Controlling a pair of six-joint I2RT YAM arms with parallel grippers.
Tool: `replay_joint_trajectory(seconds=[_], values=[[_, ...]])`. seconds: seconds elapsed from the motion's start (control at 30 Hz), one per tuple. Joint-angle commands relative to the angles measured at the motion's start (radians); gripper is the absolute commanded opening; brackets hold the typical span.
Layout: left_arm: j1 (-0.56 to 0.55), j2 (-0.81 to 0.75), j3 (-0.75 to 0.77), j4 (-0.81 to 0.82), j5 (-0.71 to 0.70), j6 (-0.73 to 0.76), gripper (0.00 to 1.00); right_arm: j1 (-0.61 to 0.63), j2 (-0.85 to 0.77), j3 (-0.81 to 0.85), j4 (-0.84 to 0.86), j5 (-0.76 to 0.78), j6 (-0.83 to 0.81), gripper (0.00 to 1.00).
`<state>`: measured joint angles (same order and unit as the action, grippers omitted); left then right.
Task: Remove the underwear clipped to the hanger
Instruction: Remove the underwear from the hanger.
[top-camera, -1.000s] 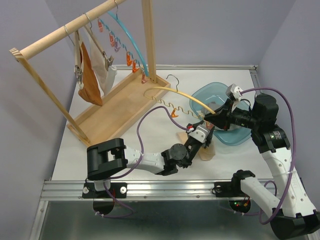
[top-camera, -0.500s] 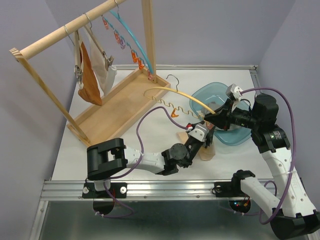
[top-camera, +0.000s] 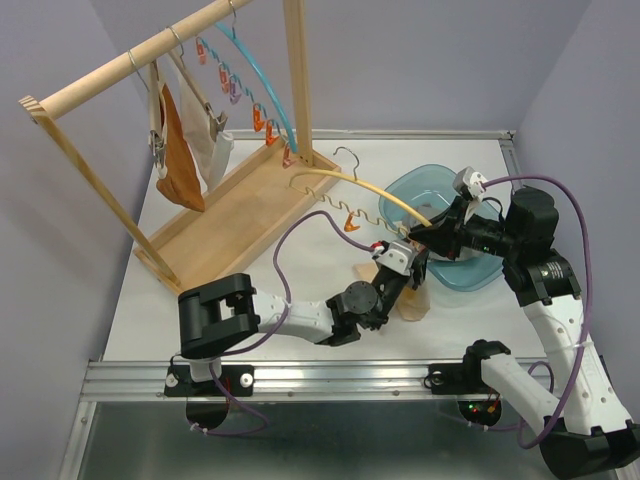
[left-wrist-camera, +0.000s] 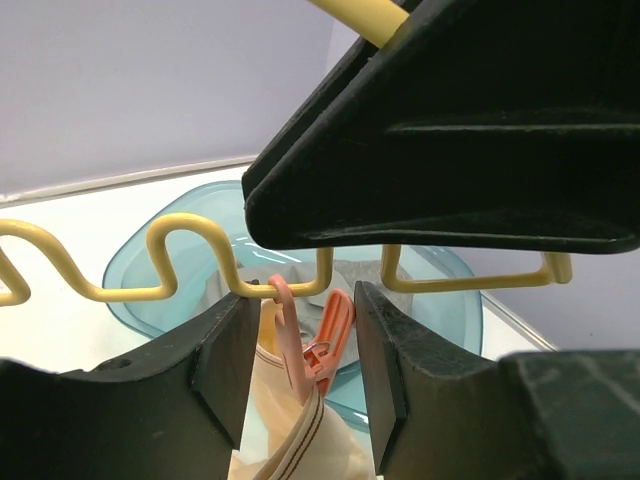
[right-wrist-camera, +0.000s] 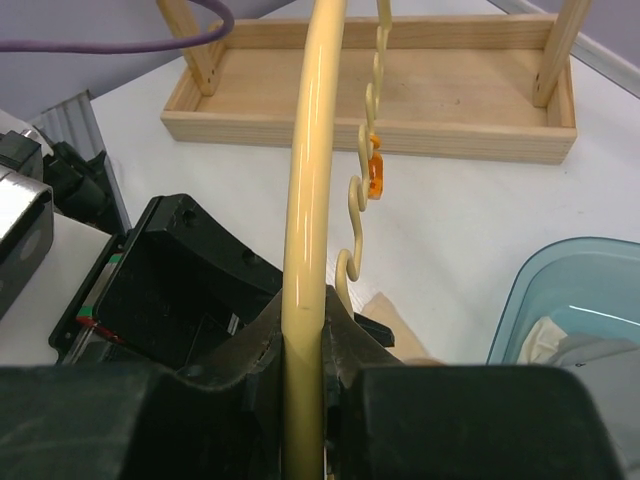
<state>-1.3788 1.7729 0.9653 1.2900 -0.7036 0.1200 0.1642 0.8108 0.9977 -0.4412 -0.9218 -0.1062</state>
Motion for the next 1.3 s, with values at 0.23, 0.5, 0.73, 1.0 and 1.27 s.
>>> replay_joint_trajectory(seconds=[0.23, 0.5, 0.73, 1.0, 1.27], values=[[0.023, 0.005, 0.041, 0.298, 0.023, -0.057, 0.31, -0.005, -0.024, -0.005, 0.082, -0.037, 0.013, 0.01], [0.023, -0.033, 0.006, 0.313, 0.03, -0.048, 0.11, -0.005, -0.027, -0.008, 0.084, -0.032, 0.011, 0.01], [0.021, -0.082, -0.043, 0.305, 0.062, -0.066, 0.46, -0.008, -0.029, -0.008, 0.082, -0.025, 0.01, 0.01], [0.02, -0.228, -0.149, 0.149, 0.194, -0.144, 0.69, -0.009, -0.024, 0.005, 0.079, 0.011, -0.004, 0.0], [0.02, -0.441, -0.303, -0.087, 0.325, -0.178, 0.82, -0.008, -0.002, 0.07, 0.047, 0.15, -0.046, 0.01]])
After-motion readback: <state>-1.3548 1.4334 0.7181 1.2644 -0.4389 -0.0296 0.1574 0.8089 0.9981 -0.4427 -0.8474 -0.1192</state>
